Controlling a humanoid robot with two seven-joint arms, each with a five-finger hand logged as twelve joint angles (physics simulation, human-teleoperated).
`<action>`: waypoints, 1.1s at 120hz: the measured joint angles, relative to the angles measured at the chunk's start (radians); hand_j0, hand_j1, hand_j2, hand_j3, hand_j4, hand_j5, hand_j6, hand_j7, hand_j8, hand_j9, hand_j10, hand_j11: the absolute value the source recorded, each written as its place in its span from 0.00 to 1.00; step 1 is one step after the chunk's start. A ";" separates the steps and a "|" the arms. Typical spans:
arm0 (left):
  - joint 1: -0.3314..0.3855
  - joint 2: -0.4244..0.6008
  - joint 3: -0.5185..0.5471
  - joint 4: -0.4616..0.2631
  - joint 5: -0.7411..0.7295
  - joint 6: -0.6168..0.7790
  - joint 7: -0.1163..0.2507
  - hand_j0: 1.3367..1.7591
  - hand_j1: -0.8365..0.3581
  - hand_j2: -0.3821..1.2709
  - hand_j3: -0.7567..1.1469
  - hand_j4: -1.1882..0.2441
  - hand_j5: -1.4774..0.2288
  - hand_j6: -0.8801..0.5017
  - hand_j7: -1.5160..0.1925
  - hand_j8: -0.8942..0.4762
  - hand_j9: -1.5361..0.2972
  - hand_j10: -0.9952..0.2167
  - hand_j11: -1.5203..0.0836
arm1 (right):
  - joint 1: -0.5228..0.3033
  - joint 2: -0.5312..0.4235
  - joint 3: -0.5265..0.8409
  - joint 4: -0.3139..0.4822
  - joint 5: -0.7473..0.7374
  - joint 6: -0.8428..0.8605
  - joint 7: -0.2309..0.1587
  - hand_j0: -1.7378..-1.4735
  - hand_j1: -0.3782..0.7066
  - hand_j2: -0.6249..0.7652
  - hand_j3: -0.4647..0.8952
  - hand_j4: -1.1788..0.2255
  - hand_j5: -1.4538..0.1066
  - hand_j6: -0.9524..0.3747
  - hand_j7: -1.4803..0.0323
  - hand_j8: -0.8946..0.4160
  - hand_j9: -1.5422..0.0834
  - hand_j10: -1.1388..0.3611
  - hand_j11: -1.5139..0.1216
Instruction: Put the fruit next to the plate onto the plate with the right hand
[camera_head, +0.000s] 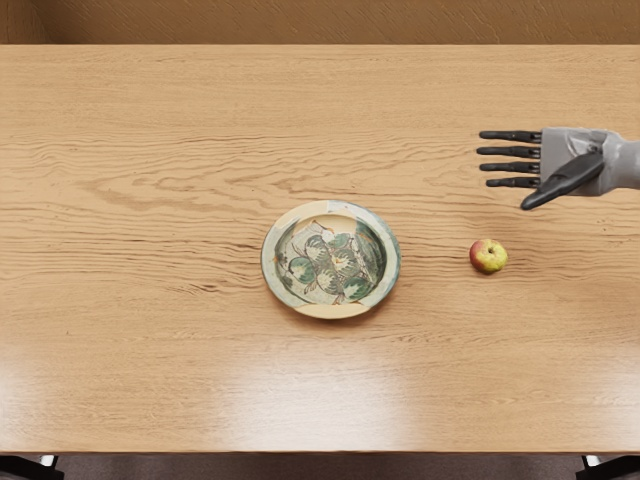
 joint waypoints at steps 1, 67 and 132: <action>0.000 0.000 0.000 0.000 0.000 0.000 0.000 0.76 0.76 0.26 0.40 0.67 0.69 0.47 0.71 0.48 0.67 0.63 0.76 | 0.000 -0.002 0.000 0.002 0.000 0.000 0.000 0.30 0.06 0.44 0.34 0.82 0.90 0.69 0.95 0.66 0.92 0.74 0.90; 0.000 0.000 0.000 0.000 0.000 0.000 0.000 0.76 0.76 0.26 0.40 0.67 0.69 0.47 0.71 0.48 0.67 0.63 0.76 | -0.041 -0.135 0.083 0.459 -0.710 -0.253 0.199 0.30 0.07 0.45 0.34 0.81 0.90 0.69 0.95 0.65 0.92 0.73 0.90; 0.000 0.000 0.000 0.000 0.000 0.000 0.000 0.76 0.76 0.26 0.40 0.67 0.69 0.47 0.71 0.48 0.67 0.63 0.76 | -0.129 -0.036 0.012 0.638 -1.182 -0.646 -0.142 0.30 0.07 0.45 0.34 0.81 0.90 0.68 0.95 0.65 0.92 0.73 0.89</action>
